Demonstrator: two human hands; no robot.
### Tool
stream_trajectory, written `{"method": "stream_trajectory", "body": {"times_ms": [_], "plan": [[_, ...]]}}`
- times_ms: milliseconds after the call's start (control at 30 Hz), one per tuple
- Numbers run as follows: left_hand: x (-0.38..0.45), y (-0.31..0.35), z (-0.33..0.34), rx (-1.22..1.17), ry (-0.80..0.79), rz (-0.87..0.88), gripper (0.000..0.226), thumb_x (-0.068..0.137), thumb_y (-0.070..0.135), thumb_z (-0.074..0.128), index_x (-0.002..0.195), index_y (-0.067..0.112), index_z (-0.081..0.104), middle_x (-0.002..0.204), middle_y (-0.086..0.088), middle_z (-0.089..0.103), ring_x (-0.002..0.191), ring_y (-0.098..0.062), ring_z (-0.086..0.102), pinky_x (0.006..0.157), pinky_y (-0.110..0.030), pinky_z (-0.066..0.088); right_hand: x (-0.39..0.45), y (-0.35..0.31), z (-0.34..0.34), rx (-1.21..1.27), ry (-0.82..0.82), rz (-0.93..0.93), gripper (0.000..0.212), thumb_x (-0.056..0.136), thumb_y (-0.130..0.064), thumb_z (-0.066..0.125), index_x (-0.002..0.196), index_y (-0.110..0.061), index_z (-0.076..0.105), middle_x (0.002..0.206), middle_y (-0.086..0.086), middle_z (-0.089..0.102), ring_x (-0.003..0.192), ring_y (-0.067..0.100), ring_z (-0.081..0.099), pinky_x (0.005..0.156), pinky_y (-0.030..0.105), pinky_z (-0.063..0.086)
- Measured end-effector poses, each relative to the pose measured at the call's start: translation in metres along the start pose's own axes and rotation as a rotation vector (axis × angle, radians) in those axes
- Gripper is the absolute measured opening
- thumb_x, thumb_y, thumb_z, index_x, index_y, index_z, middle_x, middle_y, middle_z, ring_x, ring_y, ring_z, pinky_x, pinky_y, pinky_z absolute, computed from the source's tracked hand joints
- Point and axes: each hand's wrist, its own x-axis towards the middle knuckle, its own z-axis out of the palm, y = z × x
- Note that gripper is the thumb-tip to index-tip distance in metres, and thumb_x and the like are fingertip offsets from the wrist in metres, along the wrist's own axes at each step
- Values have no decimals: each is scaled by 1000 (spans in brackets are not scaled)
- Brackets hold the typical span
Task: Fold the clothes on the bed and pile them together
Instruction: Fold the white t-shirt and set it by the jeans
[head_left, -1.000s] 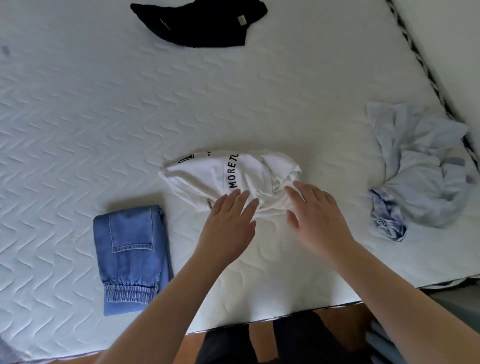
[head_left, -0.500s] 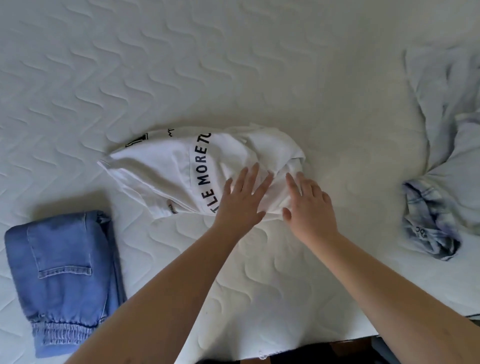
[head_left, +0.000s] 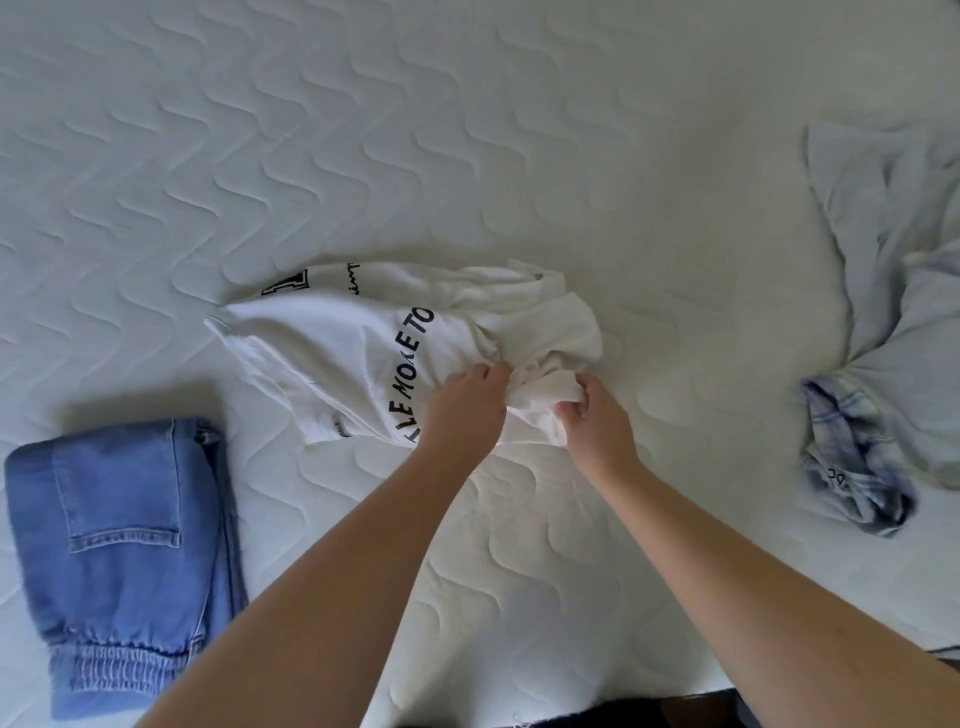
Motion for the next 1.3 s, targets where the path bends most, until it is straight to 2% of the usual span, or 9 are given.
{"method": "stream_trajectory", "body": {"times_ms": [133, 300, 433, 567, 700, 833, 967, 1100, 1300], "plan": [[-53, -10, -28, -204, 28, -55, 41, 90, 20, 55, 130, 24, 48, 105, 0, 63, 89, -26, 63, 64, -32, 44, -40, -10, -17, -9, -50, -69, 25, 96, -22, 51, 117, -11, 60, 109, 6, 66, 101, 25, 60, 71, 23, 33], [-138, -5, -74, -477, 43, -174, 19, 84, 30, 60, 103, 32, 56, 82, 9, 60, 78, -18, 60, 66, -33, 51, -117, -36, -41, -41, -74, -133, 21, 93, -21, 56, 109, -9, 63, 102, 8, 67, 94, 25, 60, 69, 24, 34], [-190, 6, -115, -527, 98, -197, 23, 81, 36, 64, 103, 30, 59, 74, 10, 59, 78, -20, 60, 67, -32, 49, -178, -62, -62, 35, -76, -153, 14, 86, -29, 68, 98, -28, 60, 89, -13, 65, 78, 7, 60, 60, 8, 38], [-226, 15, -166, -600, 139, -188, 26, 74, 48, 57, 97, 35, 59, 73, 11, 59, 74, -21, 59, 63, -29, 42, -227, -85, -80, 79, -135, -194, 32, 81, -39, 75, 104, -41, 54, 95, -20, 64, 83, -5, 61, 63, 6, 41], [-251, 19, -219, -718, 181, -115, 22, 71, 51, 51, 85, 35, 57, 74, 12, 60, 72, -12, 58, 58, -24, 40, -261, -104, -87, 62, -146, -268, 53, 77, -28, 80, 117, -40, 48, 97, -30, 59, 82, -22, 54, 65, 0, 38], [-268, 7, -268, -757, 283, -28, 22, 85, 39, 61, 104, 47, 54, 78, 19, 61, 71, 9, 57, 55, -8, 38, -272, -130, -98, -44, -6, -273, 4, 94, -29, 59, 92, -29, 55, 76, -15, 58, 71, 7, 56, 56, 15, 35], [-281, -14, -306, -613, 241, 65, 43, 92, 31, 56, 124, 56, 42, 85, 4, 65, 66, -11, 61, 61, -29, 50, -271, -167, -127, -11, 76, -333, 23, 95, -17, 53, 75, -27, 53, 65, -9, 52, 63, 14, 49, 53, 20, 33], [-282, -36, -329, -358, 247, 45, 54, 94, 16, 42, 139, 47, 39, 105, 1, 63, 89, -23, 58, 75, -33, 43, -270, -213, -161, 68, 123, -408, 15, 92, -17, 52, 81, -23, 61, 67, -10, 57, 60, 6, 50, 56, 26, 36], [-281, -59, -353, -312, 393, 20, 24, 91, 8, 47, 107, 16, 63, 106, -6, 62, 102, -29, 58, 81, -37, 46, -276, -264, -182, -6, 164, -545, 25, 93, -29, 54, 68, -26, 55, 61, -9, 52, 56, 2, 48, 55, 21, 35]]}}
